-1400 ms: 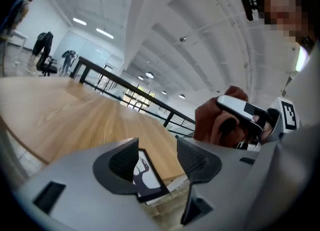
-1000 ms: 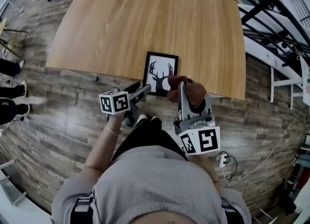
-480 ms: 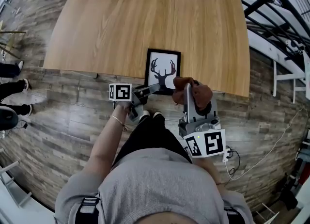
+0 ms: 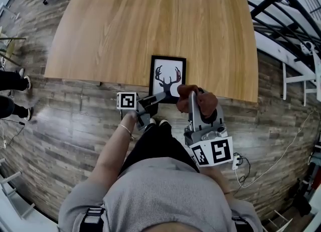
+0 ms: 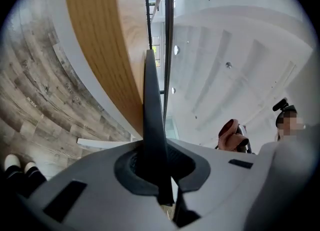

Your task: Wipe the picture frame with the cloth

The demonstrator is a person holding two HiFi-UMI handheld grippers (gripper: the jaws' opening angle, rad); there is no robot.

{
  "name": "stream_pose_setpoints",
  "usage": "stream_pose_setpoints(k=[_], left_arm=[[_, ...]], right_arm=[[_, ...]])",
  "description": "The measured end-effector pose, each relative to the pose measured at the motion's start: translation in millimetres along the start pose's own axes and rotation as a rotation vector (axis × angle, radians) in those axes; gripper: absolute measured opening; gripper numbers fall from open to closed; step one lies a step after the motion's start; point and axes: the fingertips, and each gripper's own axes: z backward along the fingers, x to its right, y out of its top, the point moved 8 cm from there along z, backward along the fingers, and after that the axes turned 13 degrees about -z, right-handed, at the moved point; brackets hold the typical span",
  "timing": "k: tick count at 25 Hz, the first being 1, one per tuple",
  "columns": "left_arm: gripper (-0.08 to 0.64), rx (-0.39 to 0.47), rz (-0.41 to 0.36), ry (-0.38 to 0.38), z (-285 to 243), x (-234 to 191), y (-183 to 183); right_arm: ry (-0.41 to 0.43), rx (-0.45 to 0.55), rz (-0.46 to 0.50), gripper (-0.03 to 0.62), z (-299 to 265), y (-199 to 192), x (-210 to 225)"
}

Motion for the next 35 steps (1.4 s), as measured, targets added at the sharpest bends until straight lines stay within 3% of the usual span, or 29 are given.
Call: stream_pose_setpoints(k=[5, 7, 12, 18, 23, 29, 35], left_arm=[[0.031, 0.005, -0.030, -0.009, 5, 5, -4], [0.029, 0.005, -0.080, -0.023, 5, 16, -1], [0.028, -0.025, -0.286, -0.070, -3, 57, 21], [0.028, -0.040, -0.549, -0.178, -34, 138, 58], [0.028, -0.026, -0.718, -0.276, -60, 205, 77], [0.028, -0.026, -0.891, -0.359, -68, 268, 79], [0.028, -0.038, -0.977, -0.383, -74, 301, 78]], right_arm=[[0.005, 0.008, -0.004, 0.046, -3, 3, 6], [0.009, 0.022, -0.002, 0.046, -2, 6, 6], [0.053, 0.080, 0.015, 0.046, 0, 31, -8], [0.150, 0.158, 0.080, 0.046, 6, 82, -36], [0.233, 0.223, 0.124, 0.046, 18, 121, -58], [0.300, 0.282, 0.221, 0.046, 35, 149, -91], [0.361, 0.406, 0.417, 0.046, 34, 210, -130]])
